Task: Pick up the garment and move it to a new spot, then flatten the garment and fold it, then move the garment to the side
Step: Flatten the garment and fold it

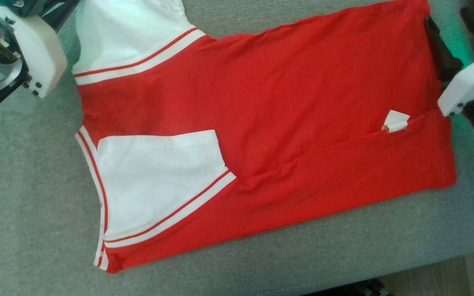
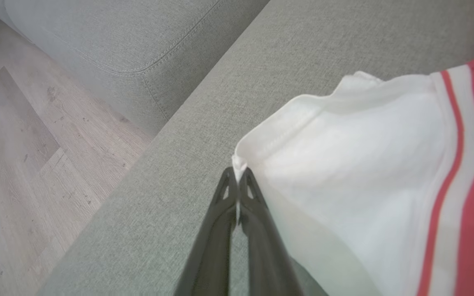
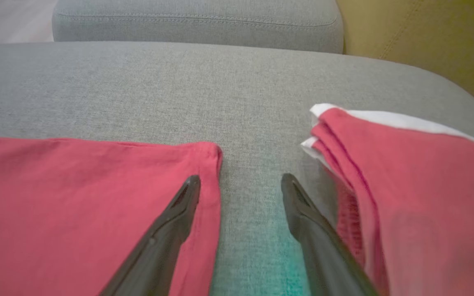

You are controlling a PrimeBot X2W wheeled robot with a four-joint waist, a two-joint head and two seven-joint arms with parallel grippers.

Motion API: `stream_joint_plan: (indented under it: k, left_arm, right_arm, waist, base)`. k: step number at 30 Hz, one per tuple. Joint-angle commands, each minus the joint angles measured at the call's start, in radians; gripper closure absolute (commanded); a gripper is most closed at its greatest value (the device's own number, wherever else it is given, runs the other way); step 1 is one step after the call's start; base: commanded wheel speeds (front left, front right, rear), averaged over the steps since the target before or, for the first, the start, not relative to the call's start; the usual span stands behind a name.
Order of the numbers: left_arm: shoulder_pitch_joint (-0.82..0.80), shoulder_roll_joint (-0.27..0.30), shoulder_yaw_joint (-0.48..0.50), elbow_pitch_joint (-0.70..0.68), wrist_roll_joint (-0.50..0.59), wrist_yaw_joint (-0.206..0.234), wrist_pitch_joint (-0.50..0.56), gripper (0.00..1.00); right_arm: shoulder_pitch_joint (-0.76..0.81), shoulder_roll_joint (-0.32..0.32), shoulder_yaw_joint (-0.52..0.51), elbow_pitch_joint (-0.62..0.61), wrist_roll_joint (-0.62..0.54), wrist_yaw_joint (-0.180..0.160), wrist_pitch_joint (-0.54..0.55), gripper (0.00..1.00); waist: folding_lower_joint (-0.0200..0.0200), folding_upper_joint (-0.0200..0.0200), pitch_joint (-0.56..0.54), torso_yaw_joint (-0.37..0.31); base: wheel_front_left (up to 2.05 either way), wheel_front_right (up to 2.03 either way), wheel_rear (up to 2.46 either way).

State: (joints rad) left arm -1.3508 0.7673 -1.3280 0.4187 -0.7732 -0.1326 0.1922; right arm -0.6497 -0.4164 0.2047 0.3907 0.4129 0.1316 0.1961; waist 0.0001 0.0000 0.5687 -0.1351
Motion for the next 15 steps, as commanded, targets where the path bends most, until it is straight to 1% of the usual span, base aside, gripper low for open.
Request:
stream_joint_plan:
  k: [1,8,10,13,15]
  left_arm:
    - [-0.048,0.026,0.048,-0.003,0.010,0.002,-0.005,1.00]
    - [-0.055,0.016,0.048,-0.005,0.028,0.002,-0.008,1.00]
    - [-0.057,0.012,0.048,-0.005,0.035,0.002,-0.010,1.00]
    - [-0.056,0.010,0.048,-0.006,0.040,0.002,-0.013,1.00]
    - [-0.056,0.011,0.048,-0.005,0.041,0.002,-0.014,1.00]
  right_arm:
    - [-0.016,-0.029,0.015,-0.016,0.001,-0.001,0.010,0.00]
    - [-0.126,-0.069,0.105,0.075,-0.007,-0.001,0.072,0.00]
    - [-0.154,-0.082,0.142,0.114,0.001,-0.001,0.100,0.00]
    - [-0.177,-0.095,0.177,0.142,0.013,-0.001,0.121,0.00]
    - [-0.190,-0.108,0.201,0.153,0.014,-0.001,0.124,0.10]
  waist:
    - [-0.0001,0.0000,0.001,0.005]
    - [-0.0001,0.0000,0.013,0.027]
    - [-0.0001,0.0000,0.018,0.036]
    - [-0.0001,0.0000,0.021,0.042]
    - [-0.0001,0.0000,0.022,0.045]
  base:
    - [0.00,0.00,0.00]
    - [0.00,0.00,0.00]
    - [0.00,0.00,0.00]
    - [0.00,0.00,0.00]
    - [0.00,0.00,0.00]
